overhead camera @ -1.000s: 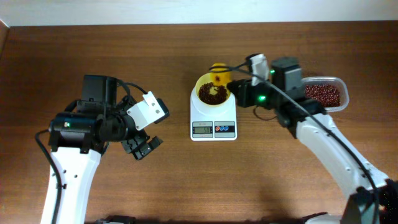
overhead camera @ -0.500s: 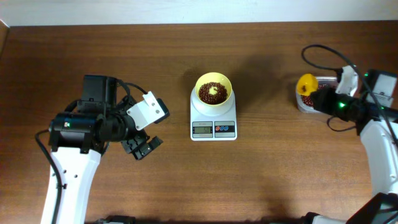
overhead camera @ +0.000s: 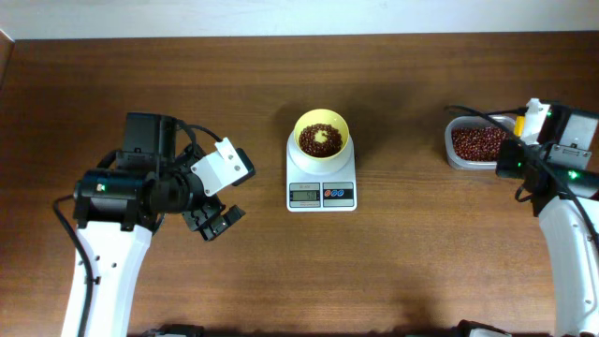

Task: Scoop item into bowl and weigh 50g on scale
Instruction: 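Carry the scoop with the right gripper back past the tub, then lower the scoop to the table near the right arm base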

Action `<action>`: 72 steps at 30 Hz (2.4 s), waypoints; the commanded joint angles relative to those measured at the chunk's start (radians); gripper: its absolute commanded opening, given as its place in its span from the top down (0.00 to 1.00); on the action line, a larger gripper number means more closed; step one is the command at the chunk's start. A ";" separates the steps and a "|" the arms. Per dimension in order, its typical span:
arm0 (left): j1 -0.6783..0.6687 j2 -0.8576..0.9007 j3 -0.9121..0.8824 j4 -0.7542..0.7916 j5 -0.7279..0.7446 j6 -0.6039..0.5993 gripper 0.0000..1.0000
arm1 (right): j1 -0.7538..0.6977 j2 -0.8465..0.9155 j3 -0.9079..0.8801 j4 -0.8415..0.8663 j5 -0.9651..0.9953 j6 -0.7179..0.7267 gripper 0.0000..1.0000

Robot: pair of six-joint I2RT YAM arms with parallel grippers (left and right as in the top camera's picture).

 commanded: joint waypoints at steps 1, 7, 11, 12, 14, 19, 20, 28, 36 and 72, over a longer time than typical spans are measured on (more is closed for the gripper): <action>0.005 0.005 -0.005 -0.001 0.001 0.019 0.01 | 0.021 0.003 0.005 0.005 0.084 -0.004 0.96; 0.004 0.004 -0.005 -0.001 0.000 0.019 0.01 | 0.021 -0.005 0.006 0.059 -0.165 0.182 0.96; 0.005 0.004 -0.005 -0.001 0.000 0.019 0.01 | 0.021 -0.005 0.006 -0.085 -0.693 0.367 0.96; 0.005 0.004 -0.005 -0.001 0.001 0.019 0.01 | 0.021 -0.005 0.006 -0.159 -0.742 0.364 0.96; 0.005 0.004 -0.005 -0.002 0.000 0.019 0.01 | 0.021 -0.005 0.005 -0.303 -0.731 0.317 0.96; 0.005 0.004 -0.005 -0.001 0.000 0.019 0.01 | 0.021 -0.039 0.004 -0.615 -0.735 0.166 0.96; 0.005 0.004 -0.005 -0.001 0.000 0.019 0.01 | 0.021 -0.061 0.003 -0.623 -0.745 0.166 0.96; 0.005 0.004 -0.005 -0.001 0.000 0.019 0.02 | 0.021 -0.548 -0.100 -0.647 -0.807 0.167 0.96; 0.005 0.004 -0.005 -0.001 0.001 0.019 0.01 | 0.021 -0.897 -0.591 -0.446 -0.861 0.420 0.96; 0.005 0.004 -0.005 -0.001 0.001 0.019 0.01 | 0.021 -0.892 -0.950 0.226 -0.415 0.861 0.01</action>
